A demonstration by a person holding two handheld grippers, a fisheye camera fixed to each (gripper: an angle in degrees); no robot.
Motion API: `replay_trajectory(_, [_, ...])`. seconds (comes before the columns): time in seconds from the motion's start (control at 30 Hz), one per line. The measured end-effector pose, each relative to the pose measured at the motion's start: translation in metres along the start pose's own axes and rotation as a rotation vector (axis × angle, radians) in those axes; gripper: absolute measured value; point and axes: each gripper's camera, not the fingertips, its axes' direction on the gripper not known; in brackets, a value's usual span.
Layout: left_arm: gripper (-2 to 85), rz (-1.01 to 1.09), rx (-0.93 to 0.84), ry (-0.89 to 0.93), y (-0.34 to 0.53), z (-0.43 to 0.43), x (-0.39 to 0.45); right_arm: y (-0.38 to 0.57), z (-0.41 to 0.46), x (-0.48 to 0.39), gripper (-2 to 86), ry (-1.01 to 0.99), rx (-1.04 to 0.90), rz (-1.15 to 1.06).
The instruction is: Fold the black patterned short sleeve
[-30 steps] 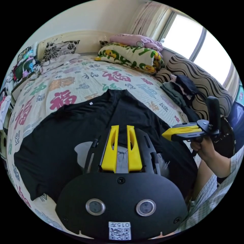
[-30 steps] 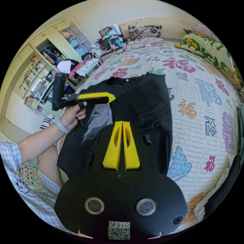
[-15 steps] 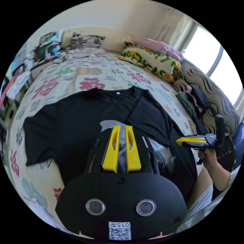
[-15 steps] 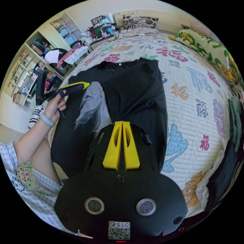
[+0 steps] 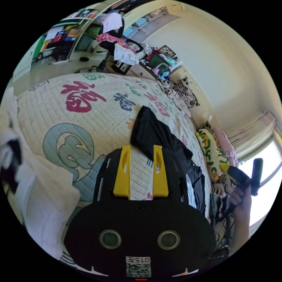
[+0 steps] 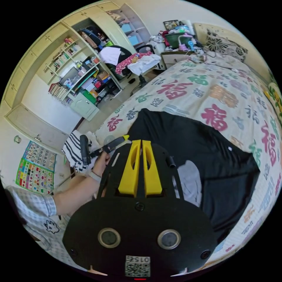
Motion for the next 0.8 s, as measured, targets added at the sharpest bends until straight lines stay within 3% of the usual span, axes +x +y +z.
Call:
replay_trajectory(0.17, [0.7, -0.119, 0.007, 0.073, -0.030, -0.015, -0.036, -0.076, 0.087, -0.004, 3.5, 0.007, -0.060, -0.025])
replay_trajectory(0.47, [-0.4, -0.124, 0.063, 0.250, -0.034, -0.048, -0.070, -0.183, 0.246, 0.007, 7.6, 0.190, -0.291, -0.024])
replay_trajectory(0.63, [-0.4, -0.124, 0.062, 0.253, -0.037, -0.055, -0.066, -0.203, 0.289, 0.030, 0.9, 0.283, -0.428, -0.002])
replay_trajectory(0.8, [-0.4, -0.129, 0.059, 0.255, -0.036, -0.058, -0.054, -0.209, 0.255, 0.056, -0.6, 0.192, -0.330, 0.018])
